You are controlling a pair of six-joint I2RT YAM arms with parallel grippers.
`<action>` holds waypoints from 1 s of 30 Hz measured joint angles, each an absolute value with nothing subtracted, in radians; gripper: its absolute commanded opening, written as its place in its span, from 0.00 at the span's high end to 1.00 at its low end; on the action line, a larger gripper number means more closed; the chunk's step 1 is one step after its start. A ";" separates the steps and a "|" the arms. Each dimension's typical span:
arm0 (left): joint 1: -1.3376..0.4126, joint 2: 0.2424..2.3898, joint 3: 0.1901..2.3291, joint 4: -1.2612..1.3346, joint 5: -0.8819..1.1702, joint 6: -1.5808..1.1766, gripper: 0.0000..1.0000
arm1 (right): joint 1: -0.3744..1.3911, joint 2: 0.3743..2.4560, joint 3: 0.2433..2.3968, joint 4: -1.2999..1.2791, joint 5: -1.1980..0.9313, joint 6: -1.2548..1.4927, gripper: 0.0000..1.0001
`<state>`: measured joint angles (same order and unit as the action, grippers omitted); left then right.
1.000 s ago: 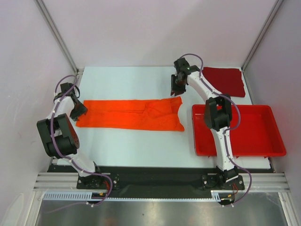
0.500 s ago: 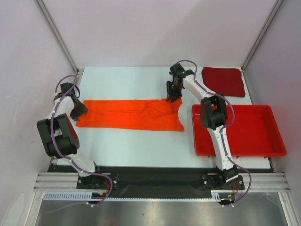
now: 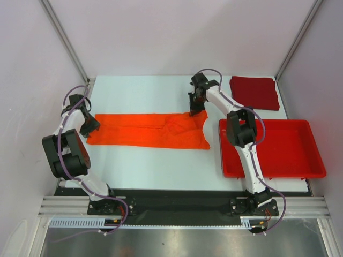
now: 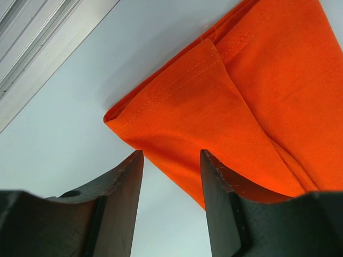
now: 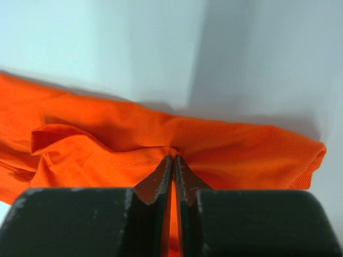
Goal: Fold and stack the t-shirts
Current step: Fold the tshirt
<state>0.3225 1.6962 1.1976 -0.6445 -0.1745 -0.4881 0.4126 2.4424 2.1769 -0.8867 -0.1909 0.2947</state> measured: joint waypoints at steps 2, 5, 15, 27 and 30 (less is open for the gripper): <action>0.321 1.696 1.198 -0.645 -0.175 -0.488 0.48 | 0.415 2.442 2.189 -0.886 -0.190 0.297 0.98; 0.320 1.697 1.198 -0.645 -0.172 -0.488 0.48 | 0.416 2.442 2.207 -0.885 -0.189 0.295 1.00; 0.314 1.707 1.199 -0.645 -0.171 -0.488 0.48 | 0.417 2.442 2.249 -0.886 -0.187 0.294 1.00; 0.311 1.715 1.199 -0.645 -0.171 -0.488 0.48 | 0.417 2.442 2.302 -0.881 -0.193 0.294 1.00; 0.311 1.715 1.199 -0.645 -0.171 -0.488 0.48 | 0.417 2.442 2.307 -0.872 -0.202 0.294 1.00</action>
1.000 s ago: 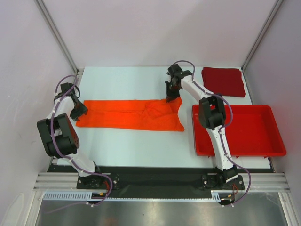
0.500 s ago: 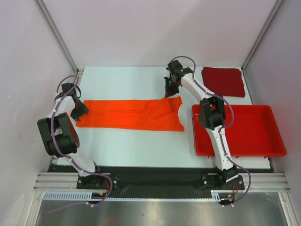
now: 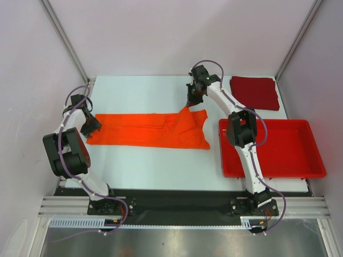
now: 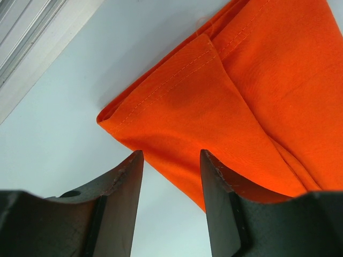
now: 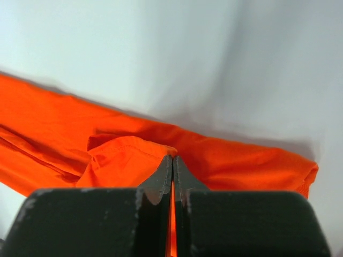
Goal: Fold and stack the t-shirts
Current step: Fold the tshirt
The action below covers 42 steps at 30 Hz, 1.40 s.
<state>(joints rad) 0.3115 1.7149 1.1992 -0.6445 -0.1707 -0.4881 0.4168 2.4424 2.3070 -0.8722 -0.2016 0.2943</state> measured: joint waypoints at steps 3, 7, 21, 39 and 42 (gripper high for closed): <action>0.311 1.715 1.199 -0.645 -0.171 -0.488 0.48 | 0.417 2.443 2.319 -0.868 -0.217 0.294 1.00; 0.311 1.715 1.199 -0.645 -0.171 -0.488 0.48 | 0.417 2.444 2.339 -0.855 -0.245 0.294 1.00; 0.311 1.715 1.199 -0.644 -0.171 -0.488 0.48 | 0.411 2.455 2.351 -0.852 -0.273 0.303 0.68; 0.208 1.715 1.201 -0.645 -0.181 -0.488 0.48 | 0.488 2.452 2.353 -0.988 -0.110 0.248 0.46; 0.203 1.715 1.201 -0.644 -0.181 -0.488 0.48 | 0.557 2.459 2.394 -0.991 -0.091 0.239 0.47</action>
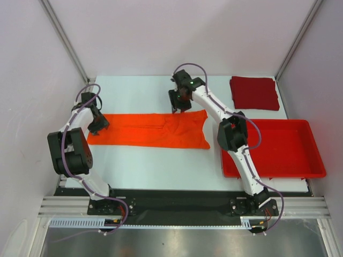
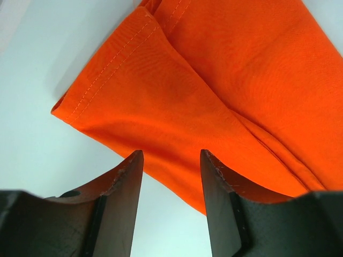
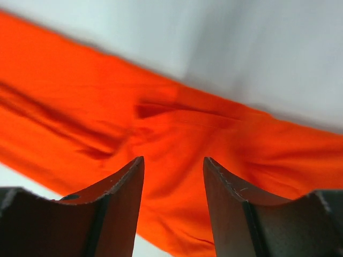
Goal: Fold and stack the t-shirts
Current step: Fold the tshirt
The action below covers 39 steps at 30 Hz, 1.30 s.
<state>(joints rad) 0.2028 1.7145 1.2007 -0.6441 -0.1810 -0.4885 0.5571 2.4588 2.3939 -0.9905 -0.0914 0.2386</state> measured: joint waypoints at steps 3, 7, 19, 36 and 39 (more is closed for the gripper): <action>0.202 1.713 1.201 -0.643 -0.181 -0.488 0.48 | 0.612 2.470 2.450 -0.971 -0.094 0.236 0.47; 0.202 1.707 1.195 -0.635 -0.181 -0.488 0.48 | 0.638 2.487 2.477 -0.925 -0.098 0.254 0.47; 0.202 1.693 1.171 -0.617 -0.179 -0.489 0.48 | 0.625 2.580 2.477 -0.884 -0.097 0.303 0.58; 0.202 1.692 1.145 -0.606 -0.179 -0.489 0.48 | 0.682 2.598 2.478 -0.881 0.043 0.304 0.69; 0.202 1.692 1.142 -0.604 -0.179 -0.489 0.48 | 0.683 2.607 2.479 -0.881 0.057 0.302 0.70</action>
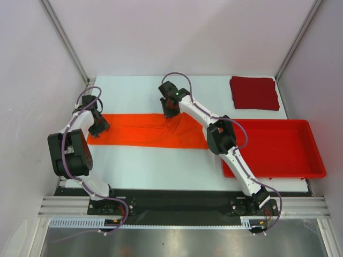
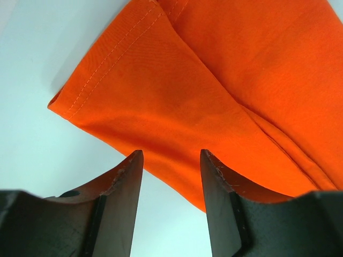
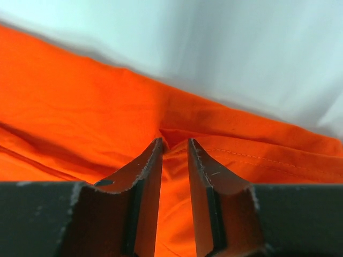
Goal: Fold and stack the t-shirts
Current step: Fold the tshirt
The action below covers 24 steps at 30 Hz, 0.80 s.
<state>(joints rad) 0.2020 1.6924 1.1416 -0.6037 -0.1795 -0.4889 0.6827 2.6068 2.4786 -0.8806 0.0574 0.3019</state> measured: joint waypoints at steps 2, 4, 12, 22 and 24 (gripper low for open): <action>0.202 1.692 1.141 -0.603 -0.179 -0.489 0.48 | 0.682 2.615 2.481 -0.880 0.061 0.302 0.70; 0.202 1.692 1.141 -0.603 -0.179 -0.489 0.48 | 0.683 2.625 2.486 -0.880 0.062 0.302 0.70; 0.202 1.692 1.134 -0.594 -0.180 -0.489 0.47 | 0.693 2.639 2.497 -0.870 0.066 0.299 0.95; 0.202 1.692 1.122 -0.586 -0.179 -0.489 0.47 | 0.698 2.636 2.497 -0.849 0.072 0.299 1.00; 0.202 1.692 1.122 -0.585 -0.179 -0.489 0.47 | 0.699 2.629 2.497 -0.842 0.067 0.299 1.00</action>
<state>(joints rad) 0.2020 1.6920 1.1217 -0.5850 -0.1791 -0.4889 0.6991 2.6293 2.4966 -0.8417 0.0673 0.2989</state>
